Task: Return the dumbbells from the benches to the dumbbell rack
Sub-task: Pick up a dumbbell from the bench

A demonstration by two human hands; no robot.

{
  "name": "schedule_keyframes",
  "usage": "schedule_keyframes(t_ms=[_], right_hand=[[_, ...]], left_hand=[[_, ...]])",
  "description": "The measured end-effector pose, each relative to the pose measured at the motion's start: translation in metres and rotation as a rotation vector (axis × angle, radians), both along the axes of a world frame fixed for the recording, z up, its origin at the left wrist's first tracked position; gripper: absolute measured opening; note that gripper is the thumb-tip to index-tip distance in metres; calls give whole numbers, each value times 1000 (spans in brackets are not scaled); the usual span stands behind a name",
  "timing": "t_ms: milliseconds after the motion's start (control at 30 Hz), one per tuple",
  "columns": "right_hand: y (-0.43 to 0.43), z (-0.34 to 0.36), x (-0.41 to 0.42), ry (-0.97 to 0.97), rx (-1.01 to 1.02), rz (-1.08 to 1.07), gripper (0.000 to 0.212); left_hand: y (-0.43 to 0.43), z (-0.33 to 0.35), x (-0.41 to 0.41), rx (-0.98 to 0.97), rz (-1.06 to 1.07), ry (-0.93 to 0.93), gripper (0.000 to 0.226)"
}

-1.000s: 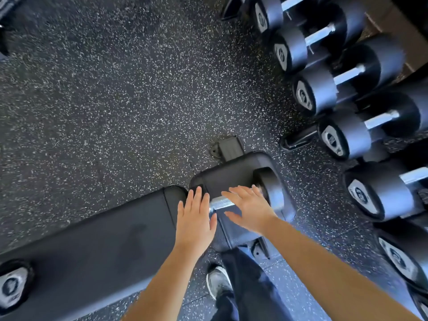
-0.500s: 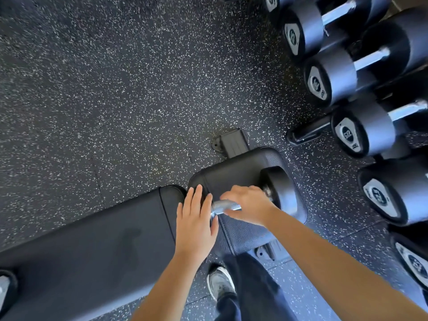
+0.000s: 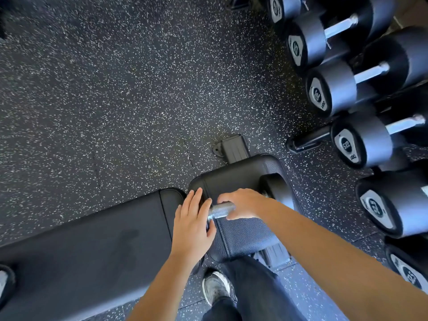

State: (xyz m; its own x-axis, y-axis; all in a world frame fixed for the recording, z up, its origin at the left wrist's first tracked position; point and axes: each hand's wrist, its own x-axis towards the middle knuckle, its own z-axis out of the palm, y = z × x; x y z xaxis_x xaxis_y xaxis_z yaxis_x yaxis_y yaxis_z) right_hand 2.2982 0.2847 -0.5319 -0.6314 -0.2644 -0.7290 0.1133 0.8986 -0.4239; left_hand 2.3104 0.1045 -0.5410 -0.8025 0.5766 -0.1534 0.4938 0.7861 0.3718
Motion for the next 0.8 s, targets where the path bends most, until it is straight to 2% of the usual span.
schedule_keyframes(t_ms=[233, 467, 567, 667, 800], right_hand=[[-6, 24, 9, -87, 4, -76, 36], [-7, 73, 30, -108, 13, -200, 35], [-7, 100, 42, -127, 6, -298, 40], [-5, 130, 53, -151, -32, -412, 48], [4, 175, 59, -129, -96, -499, 49]], left_hand=[[-7, 24, -5, -71, -22, -28, 53], [-4, 75, 5, -43, -40, -62, 49], [1, 107, 5, 10, -19, -129, 46], [6, 141, 6, -4, -87, -80, 50], [20, 187, 0, 56, -136, -34, 57]])
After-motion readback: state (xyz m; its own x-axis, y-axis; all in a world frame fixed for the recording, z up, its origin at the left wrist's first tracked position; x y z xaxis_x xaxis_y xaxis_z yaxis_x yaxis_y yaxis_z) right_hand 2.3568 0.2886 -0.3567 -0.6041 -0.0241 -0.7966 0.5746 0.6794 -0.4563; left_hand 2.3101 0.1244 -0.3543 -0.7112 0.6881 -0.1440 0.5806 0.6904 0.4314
